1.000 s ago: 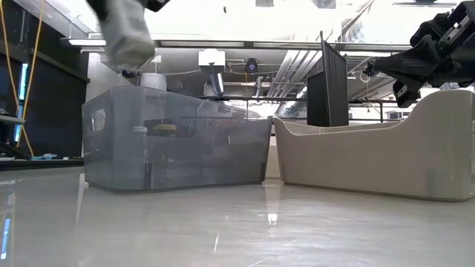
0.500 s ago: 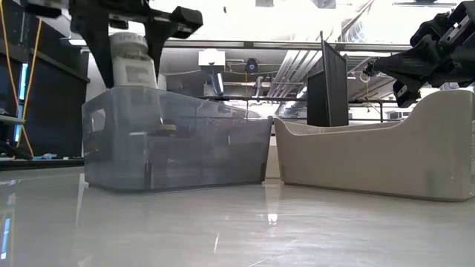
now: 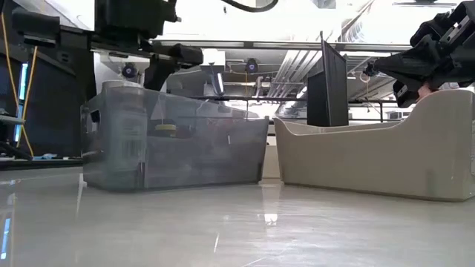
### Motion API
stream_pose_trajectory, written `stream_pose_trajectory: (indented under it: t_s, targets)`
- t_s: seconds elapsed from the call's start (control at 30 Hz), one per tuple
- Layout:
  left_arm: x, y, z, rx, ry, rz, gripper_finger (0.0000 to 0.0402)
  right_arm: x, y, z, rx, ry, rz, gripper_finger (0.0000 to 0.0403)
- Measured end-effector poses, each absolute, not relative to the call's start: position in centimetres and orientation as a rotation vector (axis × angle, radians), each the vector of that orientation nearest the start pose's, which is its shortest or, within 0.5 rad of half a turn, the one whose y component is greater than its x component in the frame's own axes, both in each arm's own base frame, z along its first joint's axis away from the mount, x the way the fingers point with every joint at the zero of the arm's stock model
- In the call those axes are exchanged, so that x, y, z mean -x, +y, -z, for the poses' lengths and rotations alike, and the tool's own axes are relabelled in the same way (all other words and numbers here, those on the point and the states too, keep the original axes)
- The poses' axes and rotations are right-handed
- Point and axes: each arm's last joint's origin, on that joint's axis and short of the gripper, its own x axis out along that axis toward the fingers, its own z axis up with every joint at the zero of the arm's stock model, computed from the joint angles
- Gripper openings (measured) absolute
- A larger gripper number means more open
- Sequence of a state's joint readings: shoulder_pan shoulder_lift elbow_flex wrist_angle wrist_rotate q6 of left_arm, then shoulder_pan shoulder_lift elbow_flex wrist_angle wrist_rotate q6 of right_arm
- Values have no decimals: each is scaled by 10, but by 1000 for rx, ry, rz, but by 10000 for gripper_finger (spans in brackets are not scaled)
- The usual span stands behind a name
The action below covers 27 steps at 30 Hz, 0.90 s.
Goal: Sort spices by type
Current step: Put the white seasoning bottle into the black bin
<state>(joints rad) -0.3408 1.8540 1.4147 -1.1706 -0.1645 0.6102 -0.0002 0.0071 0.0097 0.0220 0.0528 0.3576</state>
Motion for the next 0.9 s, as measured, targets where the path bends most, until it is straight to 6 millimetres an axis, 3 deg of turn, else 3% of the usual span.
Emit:
stream_pose_trajectory:
  t_s: [0.33, 0.57, 0.7, 0.9]
  targets:
    - [-315, -106, -241, -856, 1453, 585, 246, -97, -2, -168, -358, -34, 48, 1]
    - [-305, -90, -290, -772, 1388, 450, 247, -97, -2, -168, -358, -34, 48, 1]
    - [-286, -66, -319, -694, 1355, 280, 248, -97, -2, -168, -358, -34, 48, 1]
    - [-261, -12, -354, -444, 1275, -81, 248, -97, -2, -168, -358, -34, 48, 1]
